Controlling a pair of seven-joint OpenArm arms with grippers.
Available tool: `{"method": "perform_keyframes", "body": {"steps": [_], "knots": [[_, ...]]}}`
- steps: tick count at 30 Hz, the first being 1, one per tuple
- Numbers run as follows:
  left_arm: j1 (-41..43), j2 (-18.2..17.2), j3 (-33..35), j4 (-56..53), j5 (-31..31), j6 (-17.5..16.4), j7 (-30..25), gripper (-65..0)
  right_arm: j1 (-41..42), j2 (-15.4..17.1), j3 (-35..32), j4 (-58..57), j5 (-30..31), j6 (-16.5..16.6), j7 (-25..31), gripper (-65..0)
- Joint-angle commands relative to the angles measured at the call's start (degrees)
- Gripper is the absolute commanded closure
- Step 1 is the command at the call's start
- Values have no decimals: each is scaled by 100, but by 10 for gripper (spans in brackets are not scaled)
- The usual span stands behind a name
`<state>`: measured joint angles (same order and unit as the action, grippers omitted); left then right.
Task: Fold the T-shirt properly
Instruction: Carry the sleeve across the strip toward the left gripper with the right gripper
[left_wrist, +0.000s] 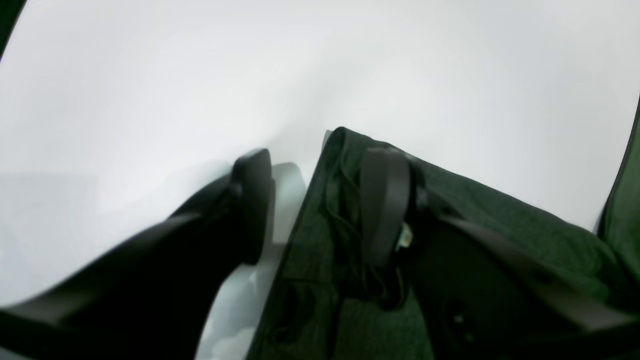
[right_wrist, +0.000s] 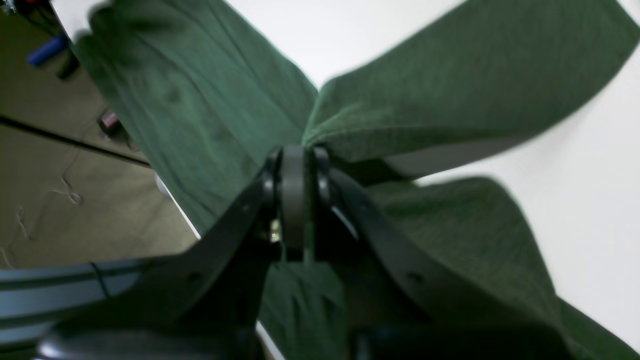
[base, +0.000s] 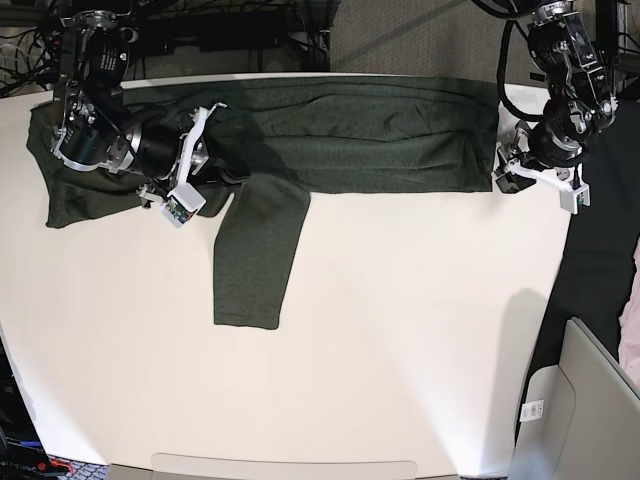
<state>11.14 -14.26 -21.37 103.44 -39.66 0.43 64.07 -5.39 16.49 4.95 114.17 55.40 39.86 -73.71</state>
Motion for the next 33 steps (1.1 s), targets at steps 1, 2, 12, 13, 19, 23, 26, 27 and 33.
{"method": "perform_keyframes", "body": {"steps": [1,2,12,13,19,23,26,27,33], "knots": [[-28,-73,-13,87,-47,-21,-91,-267,24,43,28,113,302,14,-27,-6],[-28,-73,-13,78,-47,-21,-91,-267,16,43,28,113,443,14,-114,-6],[-19,50,-13,78,-47,-21,-91,-267,24,307,-1141,86,733,14,-325,-15],[-19,86,-13,78,-47,-21,-91,-267,24,307,-1203,69,724,14,-325,-29],[-19,200,-13,78,-47,-21,-82,-267,112,509,-1185,69,390,14,-317,-320],[-19,200,-13,78,-47,-21,-82,-267,183,518,-746,69,381,14,-299,-476],[-19,200,-13,78,-47,-21,-82,-267,306,500,-42,25,364,14,-281,-475],[-19,200,-13,78,-47,-21,-82,-267,403,500,134,-72,355,14,-246,-471],[-10,200,-13,78,-47,-29,-82,-267,1273,448,485,-1013,-867,14,404,-437]]}}
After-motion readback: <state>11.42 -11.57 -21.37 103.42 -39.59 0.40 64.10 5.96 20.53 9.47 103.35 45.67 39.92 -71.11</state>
